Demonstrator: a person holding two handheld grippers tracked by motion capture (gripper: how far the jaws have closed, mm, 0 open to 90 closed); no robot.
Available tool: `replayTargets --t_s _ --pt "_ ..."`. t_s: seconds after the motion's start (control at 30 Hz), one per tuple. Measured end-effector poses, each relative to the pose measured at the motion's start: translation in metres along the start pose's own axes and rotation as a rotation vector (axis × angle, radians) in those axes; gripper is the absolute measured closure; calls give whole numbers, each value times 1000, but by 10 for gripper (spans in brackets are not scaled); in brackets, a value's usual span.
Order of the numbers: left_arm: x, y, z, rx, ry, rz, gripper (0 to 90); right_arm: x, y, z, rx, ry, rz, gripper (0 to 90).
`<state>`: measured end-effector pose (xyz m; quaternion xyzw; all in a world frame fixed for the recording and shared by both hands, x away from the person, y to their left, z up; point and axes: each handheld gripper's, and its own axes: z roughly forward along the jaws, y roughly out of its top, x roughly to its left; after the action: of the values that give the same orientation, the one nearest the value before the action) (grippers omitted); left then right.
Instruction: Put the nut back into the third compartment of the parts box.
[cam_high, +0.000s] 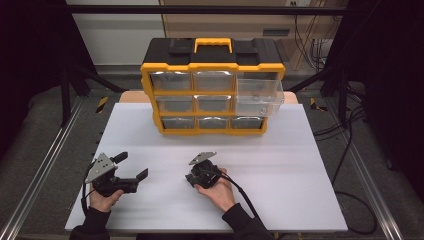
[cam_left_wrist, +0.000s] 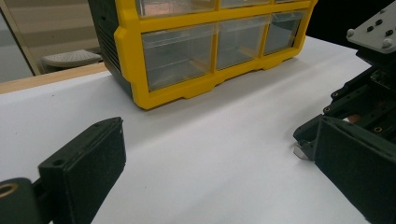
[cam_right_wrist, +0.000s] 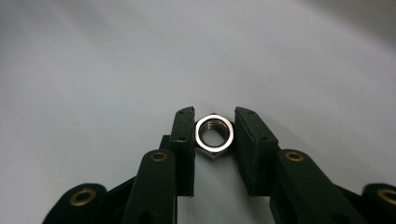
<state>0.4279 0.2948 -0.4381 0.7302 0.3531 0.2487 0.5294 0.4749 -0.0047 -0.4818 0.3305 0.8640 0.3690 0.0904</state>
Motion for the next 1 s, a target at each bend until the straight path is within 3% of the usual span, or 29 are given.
replayTargets --t_s 0.2,0.37,0.7,1.0 --pt "0 0 0 0 1 -1 23 -1 0 -3 -5 16 4 704" --pt "0 0 -1 -1 1 0 23 -3 3 -15 -33 27 7 704" --pt "0 0 -1 -1 1 0 23 -12 9 -57 -115 19 28 704" --pt "0 0 0 1 0 0 23 -25 16 -106 -204 -11 34 704"
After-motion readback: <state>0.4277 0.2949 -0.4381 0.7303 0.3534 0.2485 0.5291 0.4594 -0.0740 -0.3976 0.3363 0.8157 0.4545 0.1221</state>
